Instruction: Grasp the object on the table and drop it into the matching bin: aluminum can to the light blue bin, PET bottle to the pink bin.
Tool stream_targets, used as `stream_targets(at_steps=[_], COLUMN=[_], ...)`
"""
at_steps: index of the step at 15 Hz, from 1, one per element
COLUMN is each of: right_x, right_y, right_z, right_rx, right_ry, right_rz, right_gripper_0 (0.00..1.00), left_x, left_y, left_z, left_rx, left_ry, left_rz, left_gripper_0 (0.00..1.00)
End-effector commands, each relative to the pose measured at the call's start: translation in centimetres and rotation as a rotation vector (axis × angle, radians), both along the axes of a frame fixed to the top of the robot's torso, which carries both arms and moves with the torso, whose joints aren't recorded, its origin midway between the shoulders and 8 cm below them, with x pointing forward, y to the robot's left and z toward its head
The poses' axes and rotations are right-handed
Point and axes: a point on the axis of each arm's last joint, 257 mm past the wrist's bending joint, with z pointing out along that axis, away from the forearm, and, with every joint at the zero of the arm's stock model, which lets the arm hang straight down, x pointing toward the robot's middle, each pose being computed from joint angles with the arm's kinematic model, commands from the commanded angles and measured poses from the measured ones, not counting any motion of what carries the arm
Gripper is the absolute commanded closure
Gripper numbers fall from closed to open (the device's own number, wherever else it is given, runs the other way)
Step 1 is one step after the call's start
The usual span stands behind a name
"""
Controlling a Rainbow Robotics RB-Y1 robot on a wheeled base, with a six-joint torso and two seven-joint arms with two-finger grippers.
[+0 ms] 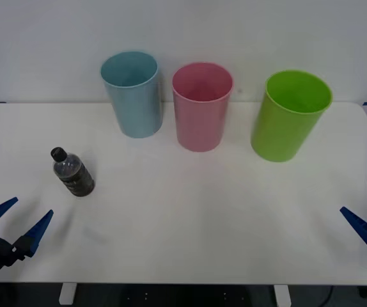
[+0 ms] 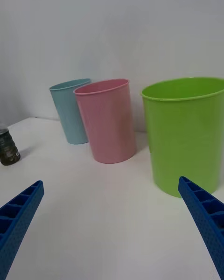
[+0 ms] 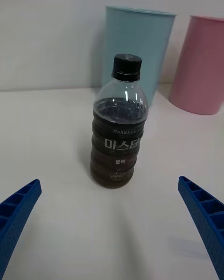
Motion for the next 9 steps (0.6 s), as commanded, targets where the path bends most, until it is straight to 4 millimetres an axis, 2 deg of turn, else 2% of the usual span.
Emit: stream_targets(at_steps=[1, 9], right_x=[0.0, 0.0], right_y=[0.0, 0.0], right_z=[0.0, 0.0], right_rx=[0.000, 0.000], right_ry=[0.000, 0.000], right_rz=[0.000, 0.000], right_gripper_0=[0.00, 0.00], left_x=[1.1, 4.8], left_y=[0.1, -1.3], left_z=[-0.9, -1.7], left_rx=[-0.008, -0.022], left_ry=[0.006, 0.004], left_rz=[0.008, 0.000], left_gripper_0=[0.00, 0.00])
